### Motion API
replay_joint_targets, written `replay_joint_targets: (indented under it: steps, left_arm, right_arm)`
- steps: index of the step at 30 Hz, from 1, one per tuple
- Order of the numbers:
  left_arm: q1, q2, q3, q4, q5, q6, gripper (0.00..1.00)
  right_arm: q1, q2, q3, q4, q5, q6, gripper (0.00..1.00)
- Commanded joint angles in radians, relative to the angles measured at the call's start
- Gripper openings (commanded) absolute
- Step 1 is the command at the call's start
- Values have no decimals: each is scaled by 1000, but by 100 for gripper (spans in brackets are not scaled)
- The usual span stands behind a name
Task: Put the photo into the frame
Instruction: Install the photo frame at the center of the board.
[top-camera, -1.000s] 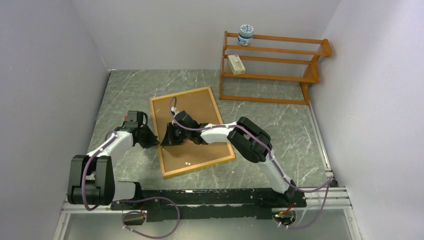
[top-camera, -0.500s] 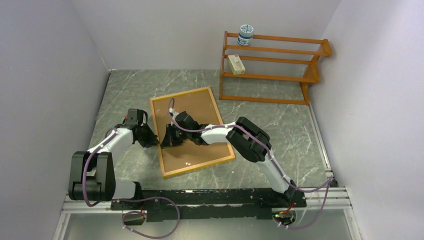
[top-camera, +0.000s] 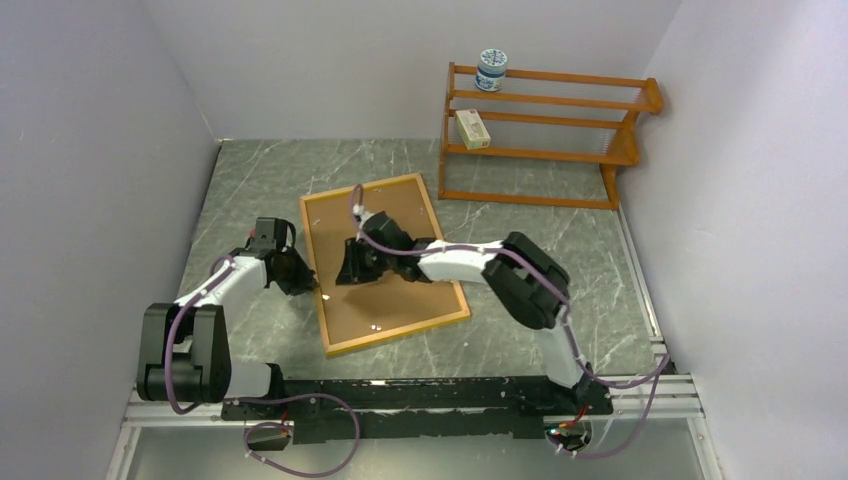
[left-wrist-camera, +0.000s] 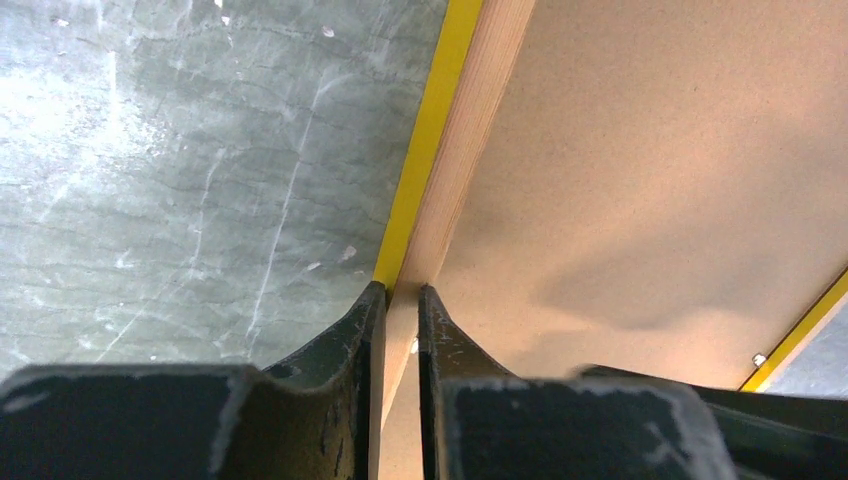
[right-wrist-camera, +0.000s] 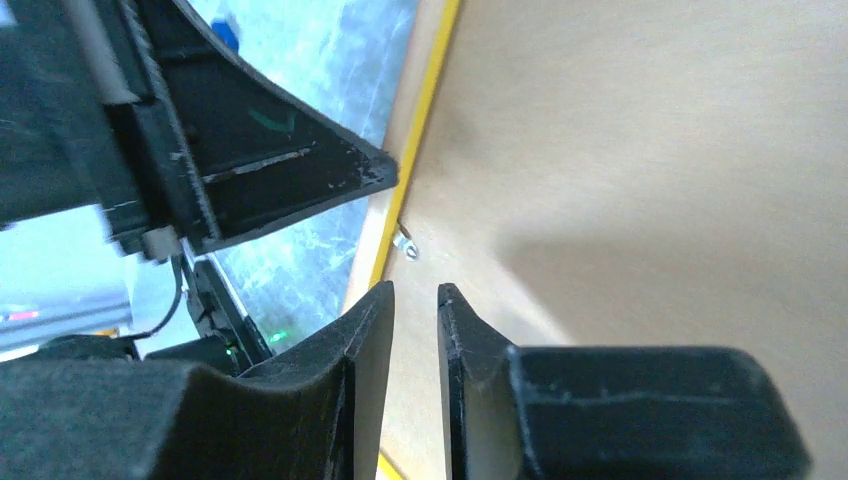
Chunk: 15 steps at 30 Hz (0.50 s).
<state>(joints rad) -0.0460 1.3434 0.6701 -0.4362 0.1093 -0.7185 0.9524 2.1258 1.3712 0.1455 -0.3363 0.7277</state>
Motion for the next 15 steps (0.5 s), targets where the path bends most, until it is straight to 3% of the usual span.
replay_joint_targets:
  steps: [1,5,8,11,15]
  left_arm:
    - [8,-20,19,11,-43,2,13]
    - [10,-29,29,14,-42,-1,15]
    - [14,-27,31,22,-43,-6,25]
    - [15,-27,27,35,-45,-8,38]
    - [15,-20,25,50,-40,-10,46]
  right_arm:
    - [-92,-222,-82,-87,154,-35,26]
    - [-179,-385,-179,-195,299,-73,27]
    - [-260,-458,-210,-272,398,-123,35]
    - [-329,-461,-192,-344,479,-191,48]
    - [-381,-372,-107,-418,536,-272,58]
